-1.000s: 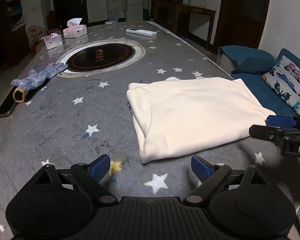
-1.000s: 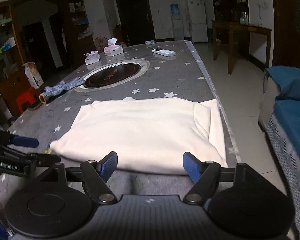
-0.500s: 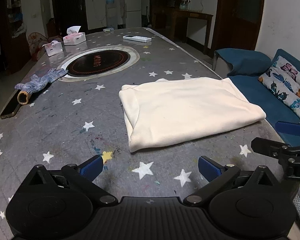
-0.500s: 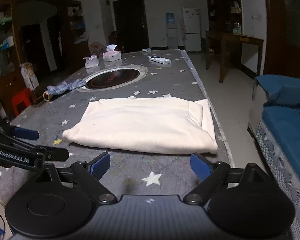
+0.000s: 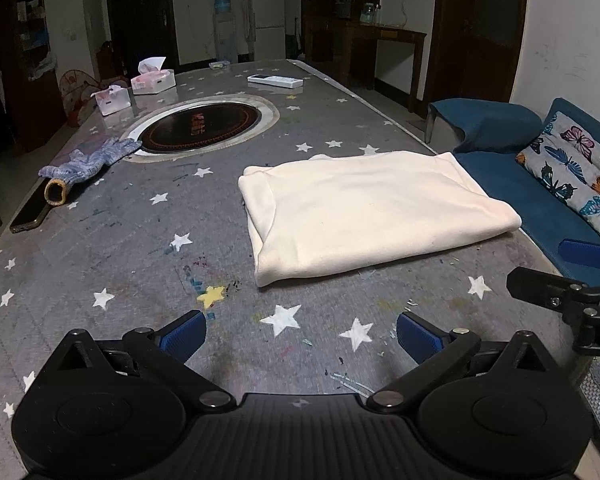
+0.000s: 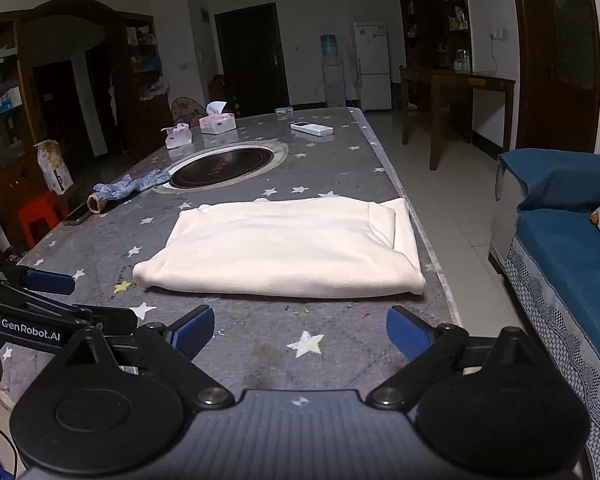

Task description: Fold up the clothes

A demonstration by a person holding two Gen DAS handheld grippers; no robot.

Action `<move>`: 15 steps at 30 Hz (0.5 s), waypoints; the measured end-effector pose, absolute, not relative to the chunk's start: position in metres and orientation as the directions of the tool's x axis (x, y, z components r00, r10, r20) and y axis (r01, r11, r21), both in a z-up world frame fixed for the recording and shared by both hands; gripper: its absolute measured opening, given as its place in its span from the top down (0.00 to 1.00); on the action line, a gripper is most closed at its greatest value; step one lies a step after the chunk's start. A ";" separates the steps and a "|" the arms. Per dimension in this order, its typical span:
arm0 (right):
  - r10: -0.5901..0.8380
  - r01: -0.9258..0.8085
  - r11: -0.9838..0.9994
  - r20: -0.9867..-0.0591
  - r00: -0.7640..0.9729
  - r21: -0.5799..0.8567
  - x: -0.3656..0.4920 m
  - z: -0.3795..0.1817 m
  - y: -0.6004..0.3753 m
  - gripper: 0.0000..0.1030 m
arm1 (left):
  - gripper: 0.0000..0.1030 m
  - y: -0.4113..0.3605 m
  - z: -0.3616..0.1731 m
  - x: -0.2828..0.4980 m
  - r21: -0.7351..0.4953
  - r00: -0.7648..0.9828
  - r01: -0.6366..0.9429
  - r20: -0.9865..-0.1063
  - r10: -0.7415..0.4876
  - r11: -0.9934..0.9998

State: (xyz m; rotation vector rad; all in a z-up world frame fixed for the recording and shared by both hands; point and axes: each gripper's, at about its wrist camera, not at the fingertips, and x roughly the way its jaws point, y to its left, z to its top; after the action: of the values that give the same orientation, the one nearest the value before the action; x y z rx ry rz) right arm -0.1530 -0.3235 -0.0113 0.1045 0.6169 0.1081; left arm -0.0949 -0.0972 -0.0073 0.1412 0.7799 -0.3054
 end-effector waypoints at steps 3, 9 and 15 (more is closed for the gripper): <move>0.135 -0.075 0.989 -0.567 0.813 0.128 -0.155 -0.010 -0.321 0.06 | 0.00 -0.097 -0.007 -0.097 0.015 0.673 0.322 -0.707 -0.217 0.947; 0.137 -0.080 0.989 -0.564 0.814 0.124 -0.158 -0.010 -0.318 0.05 | 0.00 -0.098 -0.005 -0.101 0.020 0.678 0.322 -0.703 -0.216 0.946; 0.140 -0.086 0.989 -0.558 0.818 0.122 -0.160 -0.009 -0.316 0.05 | 0.00 -0.099 -0.003 -0.105 0.029 0.685 0.323 -0.697 -0.213 0.946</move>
State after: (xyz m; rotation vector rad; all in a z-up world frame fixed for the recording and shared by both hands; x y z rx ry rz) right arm -0.1602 -0.3159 -0.0091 0.0927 0.6014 0.1203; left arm -0.1047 -0.0987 -0.0035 0.1540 0.7591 -0.3017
